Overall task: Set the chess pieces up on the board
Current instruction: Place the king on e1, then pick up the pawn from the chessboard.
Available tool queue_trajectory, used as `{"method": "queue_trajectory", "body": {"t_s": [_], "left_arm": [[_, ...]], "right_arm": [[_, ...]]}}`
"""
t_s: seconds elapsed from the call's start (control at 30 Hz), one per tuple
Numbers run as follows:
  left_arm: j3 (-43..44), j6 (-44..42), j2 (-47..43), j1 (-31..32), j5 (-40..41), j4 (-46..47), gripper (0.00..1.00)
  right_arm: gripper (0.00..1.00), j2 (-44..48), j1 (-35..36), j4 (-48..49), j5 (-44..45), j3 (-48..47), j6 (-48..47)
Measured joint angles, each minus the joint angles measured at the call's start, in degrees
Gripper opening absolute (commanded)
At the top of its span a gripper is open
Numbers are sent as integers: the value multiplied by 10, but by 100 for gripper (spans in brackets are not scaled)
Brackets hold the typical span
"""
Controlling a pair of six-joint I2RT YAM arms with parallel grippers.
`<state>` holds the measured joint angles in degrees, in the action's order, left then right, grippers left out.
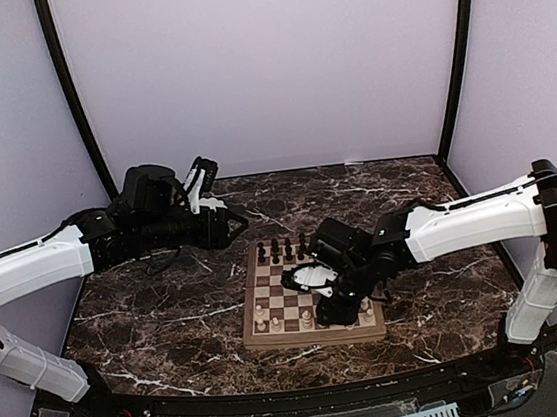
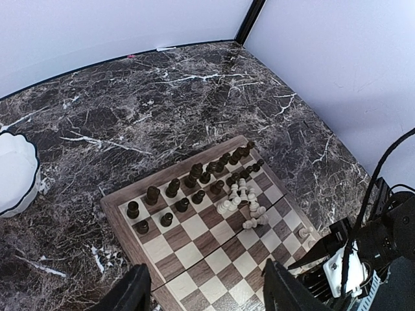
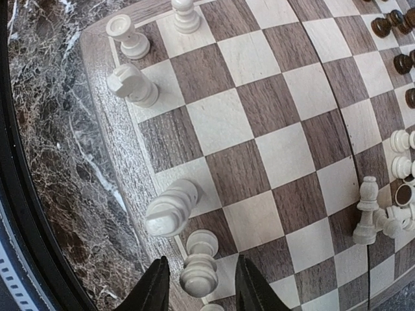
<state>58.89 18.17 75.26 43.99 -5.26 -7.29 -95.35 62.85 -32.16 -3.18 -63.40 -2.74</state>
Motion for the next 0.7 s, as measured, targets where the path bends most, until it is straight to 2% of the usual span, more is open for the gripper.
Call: {"method": "queue_trajectory", "body": {"t_s": [0.27, 0.47, 0.57, 0.7], "left_arm": [[0, -6, 4, 0, -6, -1, 59], [17, -13, 44, 0, -42, -2, 55], [36, -13, 70, 0, -59, -5, 55], [56, -12, 90, 0, -70, -11, 55]], "right_arm": [[36, 47, -18, -54, 12, -73, -2], [29, 103, -110, -47, 31, -83, 30], [27, 75, -144, -53, 49, -92, 43], [26, 3, -145, -64, 60, -122, 49]]}}
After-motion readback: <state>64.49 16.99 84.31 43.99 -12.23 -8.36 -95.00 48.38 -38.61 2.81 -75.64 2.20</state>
